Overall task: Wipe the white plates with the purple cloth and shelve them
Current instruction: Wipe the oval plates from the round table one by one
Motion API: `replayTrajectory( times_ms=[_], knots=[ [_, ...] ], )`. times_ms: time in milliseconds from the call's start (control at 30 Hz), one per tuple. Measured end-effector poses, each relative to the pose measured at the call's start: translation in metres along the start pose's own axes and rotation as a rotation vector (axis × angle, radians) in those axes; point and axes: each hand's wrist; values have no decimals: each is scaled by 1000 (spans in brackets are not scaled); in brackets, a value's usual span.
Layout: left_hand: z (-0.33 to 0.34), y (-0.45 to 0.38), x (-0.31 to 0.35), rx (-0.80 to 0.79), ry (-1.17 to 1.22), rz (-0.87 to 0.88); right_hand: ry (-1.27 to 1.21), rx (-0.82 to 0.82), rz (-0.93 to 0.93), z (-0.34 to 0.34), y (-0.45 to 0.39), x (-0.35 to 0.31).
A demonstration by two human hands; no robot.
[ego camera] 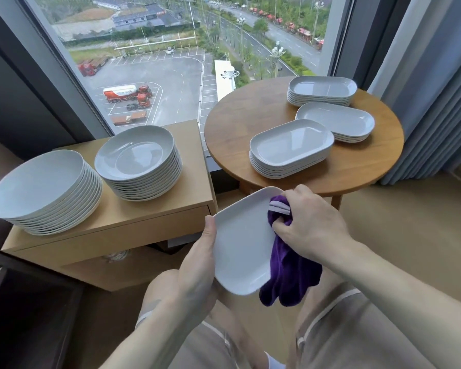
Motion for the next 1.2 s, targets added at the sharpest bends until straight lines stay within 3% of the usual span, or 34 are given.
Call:
replayTrajectory(
  times_ms=[200,500,800,1000,1200],
  knots=[
    [-8,-6,10,61,81,48,62,-60,-194,7,23,-25],
    [0,-2,-9,77,92,-102,-110,-102,-488,8,62,-62],
    [0,-7,-13,-30,30,-58,-68,72,-276,4,28,-37],
    [-3,-7,-10,-61,-56,-8,11,3,-33,0,-2,1],
    [-6,-8,6,17,-5,30,43,-53,-103,3,3,-4]
  ],
)
Point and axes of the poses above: each hand's wrist, its own y-axis away from the middle knuckle, its own z-axis out of the palm, x = y × z, and after that the axes turned 8 degrees about y, right-handed
